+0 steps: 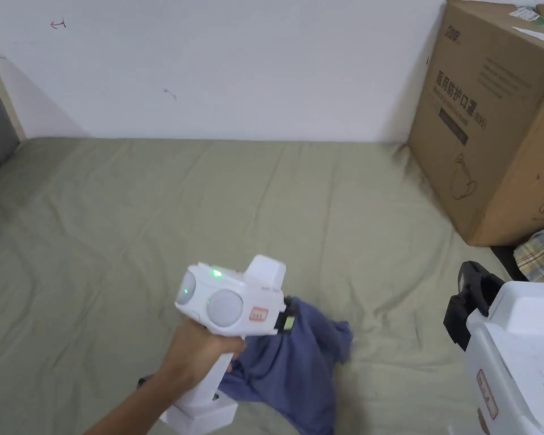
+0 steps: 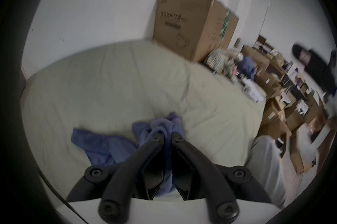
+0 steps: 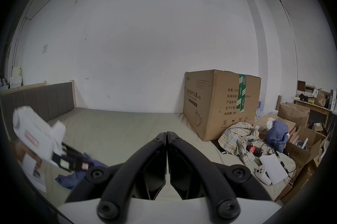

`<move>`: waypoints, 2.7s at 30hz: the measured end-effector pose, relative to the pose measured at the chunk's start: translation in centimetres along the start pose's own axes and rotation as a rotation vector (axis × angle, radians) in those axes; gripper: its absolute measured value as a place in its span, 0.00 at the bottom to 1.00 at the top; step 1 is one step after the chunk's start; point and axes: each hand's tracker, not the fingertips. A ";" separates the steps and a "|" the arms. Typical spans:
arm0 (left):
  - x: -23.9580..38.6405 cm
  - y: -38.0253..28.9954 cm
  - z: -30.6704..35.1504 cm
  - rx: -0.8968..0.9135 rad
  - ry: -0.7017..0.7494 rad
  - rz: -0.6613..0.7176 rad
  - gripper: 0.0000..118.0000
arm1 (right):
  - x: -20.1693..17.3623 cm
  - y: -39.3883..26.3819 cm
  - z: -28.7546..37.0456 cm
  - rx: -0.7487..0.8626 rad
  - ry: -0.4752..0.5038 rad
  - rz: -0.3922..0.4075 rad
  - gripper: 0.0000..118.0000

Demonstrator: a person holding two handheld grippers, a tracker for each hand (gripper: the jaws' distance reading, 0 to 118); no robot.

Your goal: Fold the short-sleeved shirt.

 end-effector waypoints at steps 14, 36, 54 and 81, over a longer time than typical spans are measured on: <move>-2.5 -5.9 -5.1 -0.126 0.121 0.162 0.47 | -1.6 -1.4 -1.0 -0.058 0.033 -0.001 0.00; -4.3 -4.2 21.1 0.809 0.619 0.097 0.89 | -4.7 4.1 1.1 0.089 0.058 -0.005 0.00; -8.4 -6.0 18.8 0.579 0.585 0.179 0.00 | -5.9 4.3 0.5 0.095 0.079 0.005 0.00; -14.9 -15.8 -1.3 -0.164 0.403 0.446 0.59 | -5.1 -2.2 -5.8 -0.112 0.086 0.020 0.00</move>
